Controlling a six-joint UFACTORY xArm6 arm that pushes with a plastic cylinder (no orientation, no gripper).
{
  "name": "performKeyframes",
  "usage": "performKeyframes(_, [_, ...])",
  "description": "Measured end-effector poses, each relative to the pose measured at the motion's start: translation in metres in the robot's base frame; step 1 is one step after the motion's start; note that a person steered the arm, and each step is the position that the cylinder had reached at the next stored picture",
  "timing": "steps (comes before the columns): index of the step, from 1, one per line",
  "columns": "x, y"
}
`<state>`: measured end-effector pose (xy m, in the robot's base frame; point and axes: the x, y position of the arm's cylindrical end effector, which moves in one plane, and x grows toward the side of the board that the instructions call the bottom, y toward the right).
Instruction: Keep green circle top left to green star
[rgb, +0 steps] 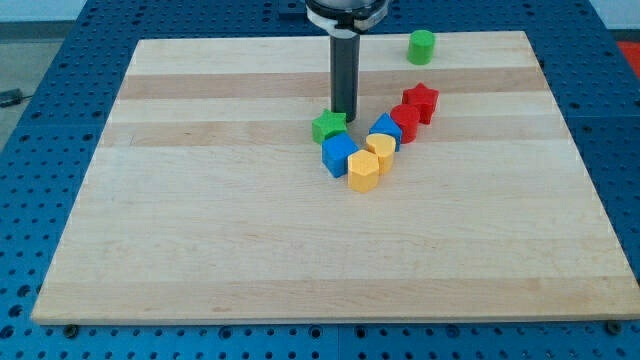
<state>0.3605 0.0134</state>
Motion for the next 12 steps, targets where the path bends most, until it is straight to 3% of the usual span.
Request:
performKeyframes(1, [-0.003, -0.003])
performKeyframes(3, [-0.055, 0.018])
performKeyframes(6, [-0.054, 0.124])
performKeyframes(7, [-0.055, 0.13])
performKeyframes(9, [-0.107, 0.189])
performKeyframes(10, [-0.153, 0.191])
performKeyframes(11, [-0.161, 0.164])
performKeyframes(12, [-0.138, 0.15])
